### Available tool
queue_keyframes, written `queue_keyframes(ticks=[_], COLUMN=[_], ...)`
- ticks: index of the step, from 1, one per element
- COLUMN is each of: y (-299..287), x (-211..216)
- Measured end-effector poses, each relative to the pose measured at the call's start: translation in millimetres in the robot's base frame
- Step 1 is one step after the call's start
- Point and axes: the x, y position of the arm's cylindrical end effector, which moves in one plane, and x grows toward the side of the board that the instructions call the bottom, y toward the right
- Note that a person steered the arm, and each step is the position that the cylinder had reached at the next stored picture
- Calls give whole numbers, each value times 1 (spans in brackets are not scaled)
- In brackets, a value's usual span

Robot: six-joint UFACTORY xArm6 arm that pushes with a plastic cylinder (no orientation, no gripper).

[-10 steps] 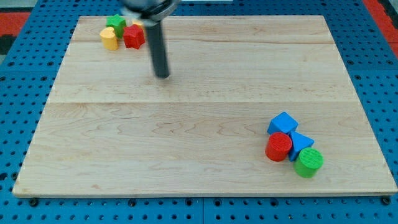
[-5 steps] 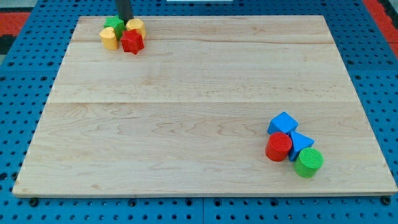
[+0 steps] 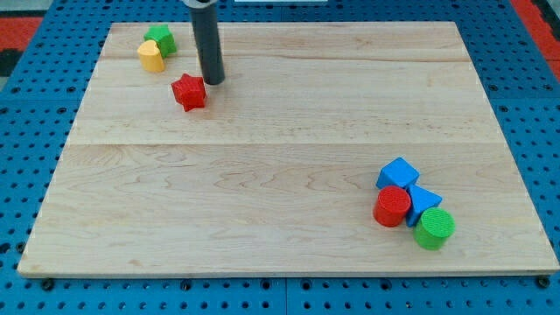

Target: Slide the red star to the top left of the red circle

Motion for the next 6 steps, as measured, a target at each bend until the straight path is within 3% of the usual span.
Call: queue_keyframes(ticks=[1, 2, 3, 5, 6], y=[-64, -6, 75, 25, 128], x=[-2, 67, 76, 18, 38])
